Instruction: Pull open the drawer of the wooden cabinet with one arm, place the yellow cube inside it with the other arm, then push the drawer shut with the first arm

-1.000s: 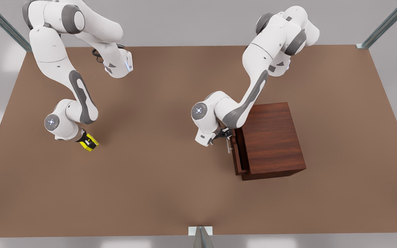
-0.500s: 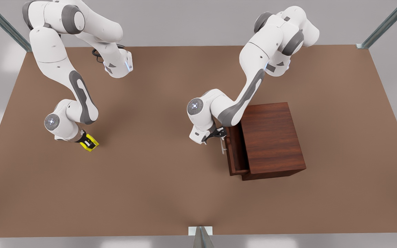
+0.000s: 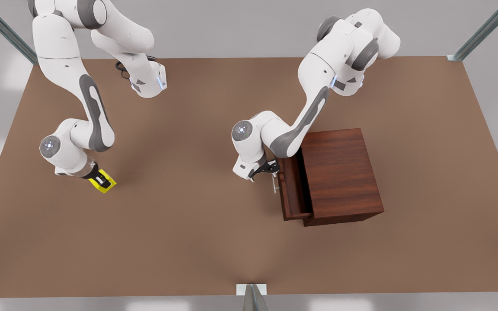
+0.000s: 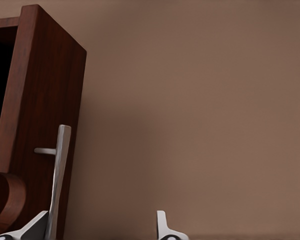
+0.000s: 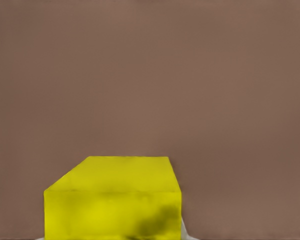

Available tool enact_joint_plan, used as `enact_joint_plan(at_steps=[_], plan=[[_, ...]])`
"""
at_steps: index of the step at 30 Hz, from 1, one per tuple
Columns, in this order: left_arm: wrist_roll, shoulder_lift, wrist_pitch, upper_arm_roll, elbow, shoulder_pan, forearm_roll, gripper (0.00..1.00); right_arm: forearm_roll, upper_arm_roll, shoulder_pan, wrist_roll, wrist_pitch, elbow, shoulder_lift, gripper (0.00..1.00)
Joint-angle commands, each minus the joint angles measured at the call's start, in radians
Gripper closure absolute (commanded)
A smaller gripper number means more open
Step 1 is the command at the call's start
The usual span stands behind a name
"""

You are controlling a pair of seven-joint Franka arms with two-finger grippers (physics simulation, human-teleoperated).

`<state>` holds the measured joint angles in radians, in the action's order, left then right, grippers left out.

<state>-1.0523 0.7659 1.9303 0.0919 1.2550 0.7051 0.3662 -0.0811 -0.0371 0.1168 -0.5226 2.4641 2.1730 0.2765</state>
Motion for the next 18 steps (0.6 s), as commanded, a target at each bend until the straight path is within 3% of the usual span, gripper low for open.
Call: enact_joint_plan(at_steps=[1, 14, 18], plan=[[-0.006, 0.001, 0.013, 0.000, -0.006, 0.002, 0.000, 0.00, 0.004, 0.000, 0.000, -0.014, -0.151, -0.033, -0.011, 0.31], [-0.023, 0.018, 0.013, 0.000, -0.058, 0.019, -0.001, 0.00, 0.004, 0.011, -0.017, -0.139, -0.376, -0.187, -0.056, 0.30], [-0.012, -0.020, -0.105, 0.002, -0.060, 0.037, -0.006, 0.00, 0.004, 0.013, -0.017, -0.139, -0.381, -0.194, -0.053, 0.30]])
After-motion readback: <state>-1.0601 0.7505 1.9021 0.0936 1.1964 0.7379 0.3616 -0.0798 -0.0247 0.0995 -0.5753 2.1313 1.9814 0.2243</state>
